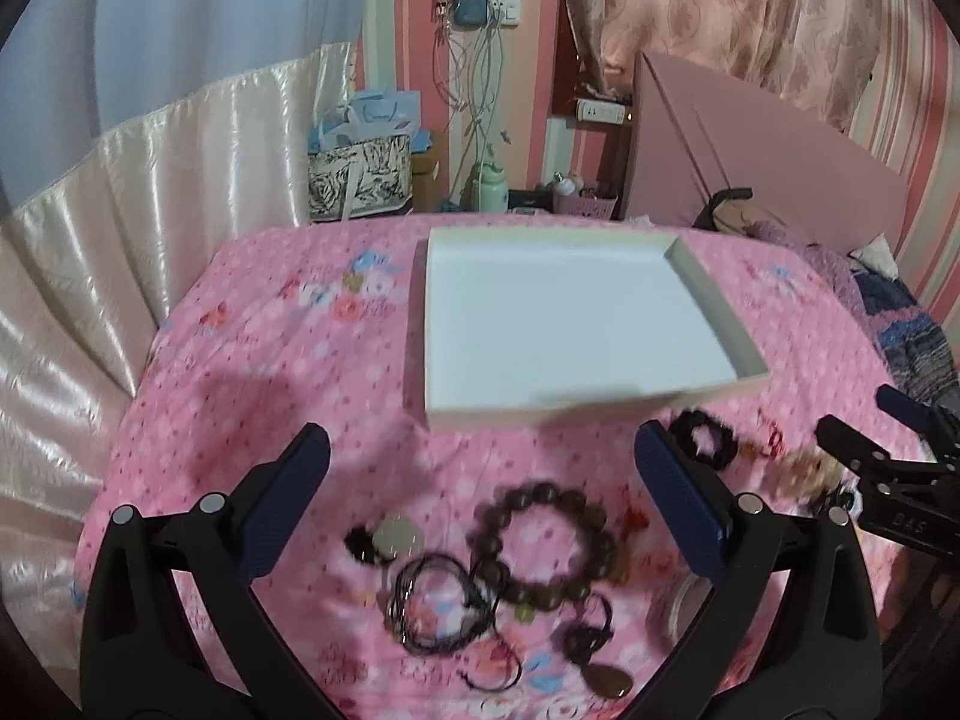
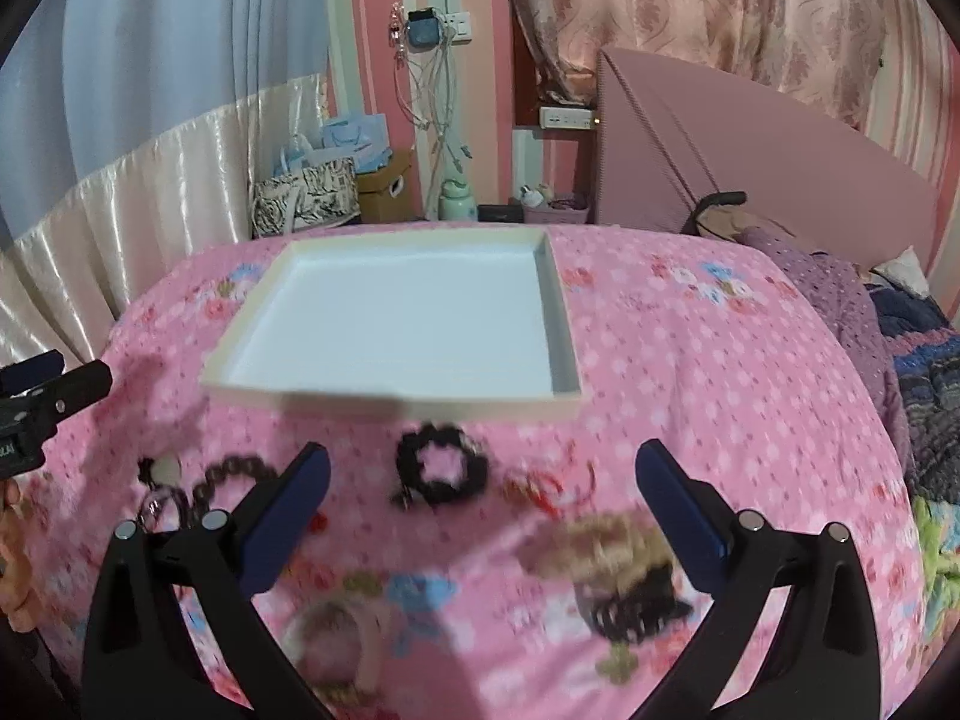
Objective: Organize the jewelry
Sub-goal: 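Grasp the black scrunchie with the right tool while the left tool grasps the brown bead bracelet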
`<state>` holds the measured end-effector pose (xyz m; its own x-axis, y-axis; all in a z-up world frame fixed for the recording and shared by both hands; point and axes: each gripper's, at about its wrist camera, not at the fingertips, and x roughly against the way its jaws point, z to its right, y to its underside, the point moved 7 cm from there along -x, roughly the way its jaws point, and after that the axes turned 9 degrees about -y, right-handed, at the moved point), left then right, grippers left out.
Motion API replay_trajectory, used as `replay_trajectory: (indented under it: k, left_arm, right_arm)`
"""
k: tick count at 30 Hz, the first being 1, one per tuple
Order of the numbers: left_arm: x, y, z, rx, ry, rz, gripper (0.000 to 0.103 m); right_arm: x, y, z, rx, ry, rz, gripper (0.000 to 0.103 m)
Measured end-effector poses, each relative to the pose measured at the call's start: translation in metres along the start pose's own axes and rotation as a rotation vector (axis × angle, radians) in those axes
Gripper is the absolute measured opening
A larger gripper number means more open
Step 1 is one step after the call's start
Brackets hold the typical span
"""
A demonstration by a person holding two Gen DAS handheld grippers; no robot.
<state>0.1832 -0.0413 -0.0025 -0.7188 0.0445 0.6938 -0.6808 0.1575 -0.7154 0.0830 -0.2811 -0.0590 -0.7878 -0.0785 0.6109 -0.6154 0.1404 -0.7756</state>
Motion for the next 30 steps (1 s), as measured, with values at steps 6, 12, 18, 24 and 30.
replay_trajectory:
  k: [6, 12, 18, 24, 30]
  left_arm:
    - [-0.021, 0.002, -0.004, 0.007, -0.029, -0.015, 0.100]
    - [-0.058, 0.034, 0.001, -0.064, -0.070, -0.070, 0.100]
    - [-0.084, 0.054, 0.008, -0.080, -0.058, -0.115, 0.097]
    - [-0.090, 0.069, 0.017, -0.110, -0.014, -0.135, 0.094]
    - [-0.112, 0.083, 0.012, -0.096, -0.009, -0.203, 0.074]
  right_arm:
    - [-0.024, -0.028, -0.003, 0.018, 0.034, 0.023, 0.101]
    - [-0.062, -0.002, 0.012, -0.019, 0.033, -0.052, 0.101]
    - [-0.085, 0.018, 0.019, -0.007, 0.057, -0.090, 0.096]
    - [-0.103, 0.034, 0.016, 0.025, 0.054, -0.150, 0.075]
    - [-0.117, 0.044, 0.023, 0.021, 0.077, -0.178, 0.060]
